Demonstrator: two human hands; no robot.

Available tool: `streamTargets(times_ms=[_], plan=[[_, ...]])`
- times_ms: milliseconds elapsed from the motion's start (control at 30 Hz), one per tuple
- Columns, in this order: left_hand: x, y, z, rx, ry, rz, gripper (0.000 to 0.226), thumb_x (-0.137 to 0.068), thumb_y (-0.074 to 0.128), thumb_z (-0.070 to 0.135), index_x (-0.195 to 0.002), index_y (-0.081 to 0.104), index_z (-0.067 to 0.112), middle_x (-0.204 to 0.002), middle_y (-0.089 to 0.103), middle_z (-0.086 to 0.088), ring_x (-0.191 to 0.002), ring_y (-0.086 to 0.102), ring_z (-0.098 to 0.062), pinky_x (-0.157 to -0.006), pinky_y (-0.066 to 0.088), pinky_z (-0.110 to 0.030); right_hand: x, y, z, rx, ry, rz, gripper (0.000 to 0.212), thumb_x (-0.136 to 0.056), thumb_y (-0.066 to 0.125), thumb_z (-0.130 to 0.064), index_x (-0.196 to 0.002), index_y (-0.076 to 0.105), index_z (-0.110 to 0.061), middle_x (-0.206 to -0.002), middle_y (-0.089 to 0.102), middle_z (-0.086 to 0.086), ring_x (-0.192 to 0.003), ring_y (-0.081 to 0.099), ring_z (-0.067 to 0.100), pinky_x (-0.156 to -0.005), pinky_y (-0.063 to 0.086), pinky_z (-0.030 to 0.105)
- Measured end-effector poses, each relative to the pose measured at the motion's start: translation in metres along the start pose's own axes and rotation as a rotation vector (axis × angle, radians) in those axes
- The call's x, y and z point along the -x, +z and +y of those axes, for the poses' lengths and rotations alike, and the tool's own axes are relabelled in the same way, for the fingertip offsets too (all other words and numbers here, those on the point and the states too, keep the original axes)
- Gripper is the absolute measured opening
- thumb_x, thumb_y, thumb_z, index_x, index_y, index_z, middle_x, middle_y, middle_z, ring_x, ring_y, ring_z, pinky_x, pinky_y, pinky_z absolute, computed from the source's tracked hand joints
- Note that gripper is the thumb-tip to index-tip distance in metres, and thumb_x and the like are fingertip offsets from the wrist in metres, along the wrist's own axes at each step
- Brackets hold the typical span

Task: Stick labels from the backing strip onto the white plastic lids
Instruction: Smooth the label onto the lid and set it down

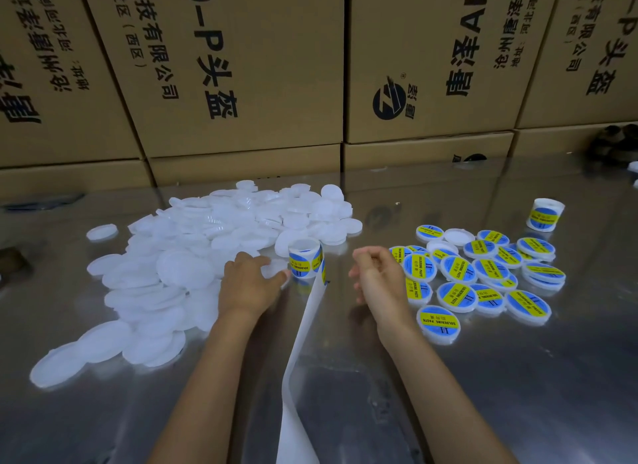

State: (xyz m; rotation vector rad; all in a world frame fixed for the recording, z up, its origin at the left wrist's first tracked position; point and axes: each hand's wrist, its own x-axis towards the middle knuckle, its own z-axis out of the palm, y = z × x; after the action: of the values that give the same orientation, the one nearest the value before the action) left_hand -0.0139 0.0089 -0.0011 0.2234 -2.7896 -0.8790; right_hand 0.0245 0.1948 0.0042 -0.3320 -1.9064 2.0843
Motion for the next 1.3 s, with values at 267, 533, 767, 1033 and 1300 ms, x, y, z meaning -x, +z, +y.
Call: streamTargets(times_ms=[267, 533, 767, 1033, 1300], plan=[[0.007, -0.011, 0.011, 0.073, 0.066, 0.223, 0.036, -0.108, 0.039, 0.030, -0.110, 0.063, 0.004, -0.106, 0.069, -0.018, -0.099, 0.060, -0.039, -0.079, 0.045, -0.039, 0.002, 0.011, 0.016, 0.223, -0.246, -0.140, 0.021, -0.091, 0.062, -0.012, -0.109, 0.055, -0.022, -0.101, 0.062, -0.006, -0.088, 0.059, 0.013, -0.082, 0.047, 0.024], [0.010, -0.022, 0.034, 0.792, -0.150, -0.040, 0.017, -0.101, 0.050, 0.016, -0.107, 0.065, 0.012, -0.105, 0.065, -0.009, -0.063, 0.071, -0.024, -0.051, 0.057, -0.027, -0.011, 0.013, 0.030, 0.464, -0.214, -0.254, 0.055, -0.099, 0.051, -0.035, -0.151, 0.034, -0.032, -0.153, 0.041, -0.004, -0.143, 0.035, 0.014, -0.118, 0.029, 0.041], [0.016, -0.005, 0.035, 0.991, -0.238, -0.131, 0.007, -0.094, 0.065, 0.012, -0.096, 0.066, 0.006, -0.101, 0.068, -0.015, -0.065, 0.073, -0.017, -0.057, 0.059, -0.027, -0.012, 0.017, 0.031, 0.613, -0.285, -0.241, 0.061, -0.095, 0.059, -0.038, -0.149, 0.036, -0.024, -0.131, 0.063, -0.011, -0.135, 0.044, 0.016, -0.117, 0.024, 0.040], [0.009, 0.002, 0.034, 1.028, -0.239, -0.122, 0.013, -0.095, 0.059, 0.016, -0.106, 0.058, 0.009, -0.105, 0.068, -0.015, -0.079, 0.077, -0.026, -0.065, 0.062, -0.035, -0.011, 0.018, 0.031, 0.511, -0.242, -0.245, 0.060, -0.082, 0.076, -0.029, -0.136, 0.051, -0.026, -0.091, 0.062, -0.021, -0.116, 0.058, 0.017, -0.106, 0.042, 0.042], [0.009, 0.008, 0.030, 0.728, -0.079, -0.064, 0.007, -0.095, 0.061, 0.023, -0.098, 0.055, 0.021, -0.105, 0.068, -0.007, -0.088, 0.069, -0.018, -0.061, 0.056, -0.027, -0.010, 0.016, 0.029, 0.551, -0.283, -0.226, 0.041, -0.078, 0.078, -0.019, -0.117, 0.065, -0.025, -0.084, 0.056, -0.018, -0.109, 0.054, 0.018, -0.099, 0.046, 0.039]])
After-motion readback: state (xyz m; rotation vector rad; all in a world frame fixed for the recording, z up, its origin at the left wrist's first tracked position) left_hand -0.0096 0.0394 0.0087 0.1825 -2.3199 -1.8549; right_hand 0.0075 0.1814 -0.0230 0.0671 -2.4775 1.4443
